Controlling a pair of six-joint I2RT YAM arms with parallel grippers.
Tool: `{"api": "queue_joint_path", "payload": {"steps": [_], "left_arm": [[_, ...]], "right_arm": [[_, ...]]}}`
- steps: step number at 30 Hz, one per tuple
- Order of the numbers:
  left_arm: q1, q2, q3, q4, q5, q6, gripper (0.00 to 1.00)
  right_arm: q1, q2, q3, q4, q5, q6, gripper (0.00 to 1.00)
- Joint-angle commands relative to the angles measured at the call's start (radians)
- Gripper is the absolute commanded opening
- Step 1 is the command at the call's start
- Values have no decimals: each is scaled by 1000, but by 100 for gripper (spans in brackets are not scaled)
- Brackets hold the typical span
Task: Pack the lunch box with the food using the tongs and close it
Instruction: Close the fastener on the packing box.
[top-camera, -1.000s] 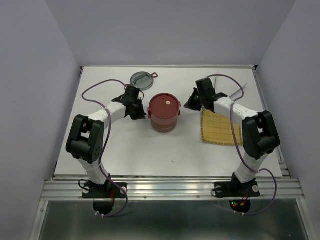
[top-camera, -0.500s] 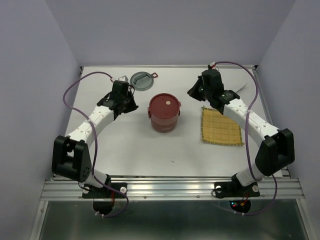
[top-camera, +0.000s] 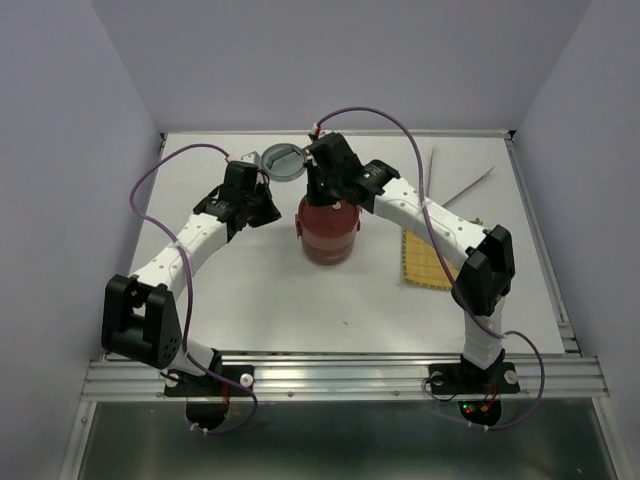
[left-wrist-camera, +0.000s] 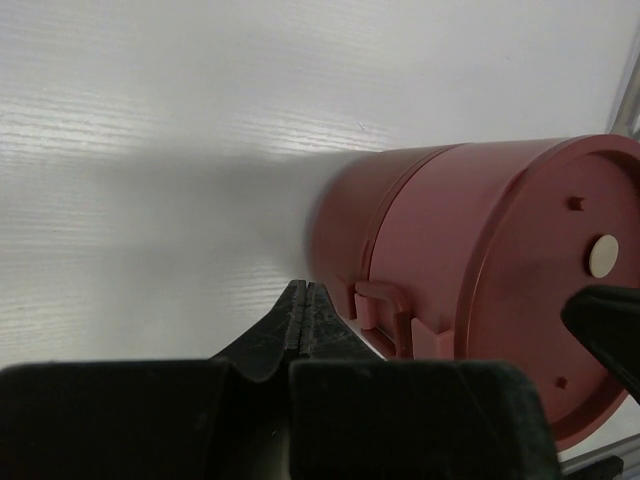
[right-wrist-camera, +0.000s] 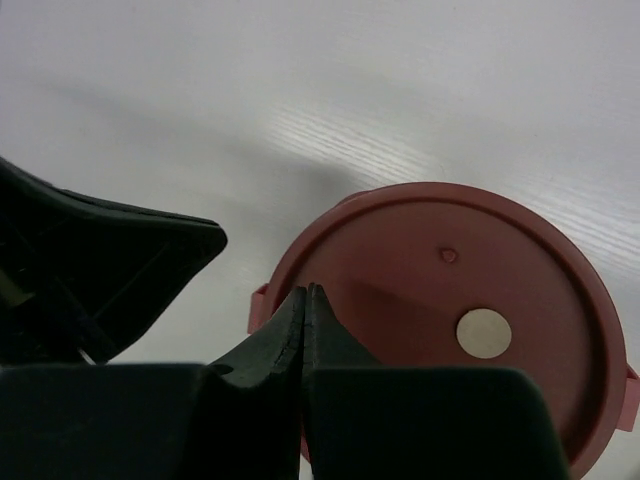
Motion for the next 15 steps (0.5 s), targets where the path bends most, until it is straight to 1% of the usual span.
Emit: {"api": "queue_joint_path", "payload": {"steps": [1,9,15], "left_arm": [[-17,-57,-23,11,24,-12,0],[-43,-89,-71,36,31,-58,0],[-78,-93,-80,37,26,-80,0]], "right_arm": [[6,9,89,-122,65,-48,1],[15,6,119,-161,99,-53,1],[25,13,40,-144,94,-42,1]]}}
